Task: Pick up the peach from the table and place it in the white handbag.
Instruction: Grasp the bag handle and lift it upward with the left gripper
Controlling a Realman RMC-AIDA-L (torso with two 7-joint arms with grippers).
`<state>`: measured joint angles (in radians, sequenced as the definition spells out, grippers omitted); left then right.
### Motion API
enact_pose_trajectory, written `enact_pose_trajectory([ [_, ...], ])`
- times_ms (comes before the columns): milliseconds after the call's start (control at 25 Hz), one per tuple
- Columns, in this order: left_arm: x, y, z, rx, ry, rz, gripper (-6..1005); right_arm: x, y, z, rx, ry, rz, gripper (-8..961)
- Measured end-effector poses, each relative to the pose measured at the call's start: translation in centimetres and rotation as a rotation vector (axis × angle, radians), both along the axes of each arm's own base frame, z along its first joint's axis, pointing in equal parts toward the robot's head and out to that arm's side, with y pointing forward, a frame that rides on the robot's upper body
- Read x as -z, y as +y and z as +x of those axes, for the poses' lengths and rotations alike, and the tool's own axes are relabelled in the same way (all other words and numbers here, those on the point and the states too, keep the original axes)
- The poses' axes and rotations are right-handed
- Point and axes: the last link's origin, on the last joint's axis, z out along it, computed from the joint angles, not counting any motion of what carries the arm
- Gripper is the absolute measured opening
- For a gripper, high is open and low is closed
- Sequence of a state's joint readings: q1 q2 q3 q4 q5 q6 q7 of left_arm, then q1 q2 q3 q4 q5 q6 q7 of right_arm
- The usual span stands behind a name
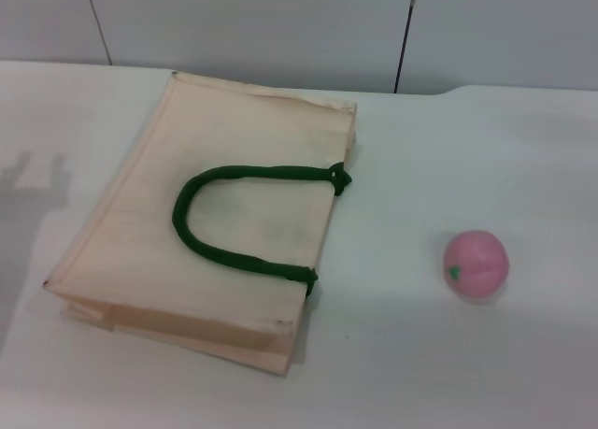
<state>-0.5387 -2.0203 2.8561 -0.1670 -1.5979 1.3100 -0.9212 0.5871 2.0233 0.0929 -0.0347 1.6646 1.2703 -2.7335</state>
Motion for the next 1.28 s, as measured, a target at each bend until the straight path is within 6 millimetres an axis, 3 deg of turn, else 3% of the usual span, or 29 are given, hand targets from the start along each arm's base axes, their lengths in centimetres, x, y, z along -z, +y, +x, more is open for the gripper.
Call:
enact_pose_trajectory([
  [680,0.7,0.4,0.3,-0.001,0.045,-0.032,532,0.3,0.3,0.0,0.01,0.005,-0.029,880],
  [960,1.9,1.3,2.4,0.117,0.12,-0.161,530,-0.7,0.5,-0.2,-0.064,0.036,-0.159,880],
  [1280,1.7,1.5,4.0,0.243,0.166,-0.326,529,-0.7,0.4,-1.8,-0.188,-0.034,-0.312,880],
])
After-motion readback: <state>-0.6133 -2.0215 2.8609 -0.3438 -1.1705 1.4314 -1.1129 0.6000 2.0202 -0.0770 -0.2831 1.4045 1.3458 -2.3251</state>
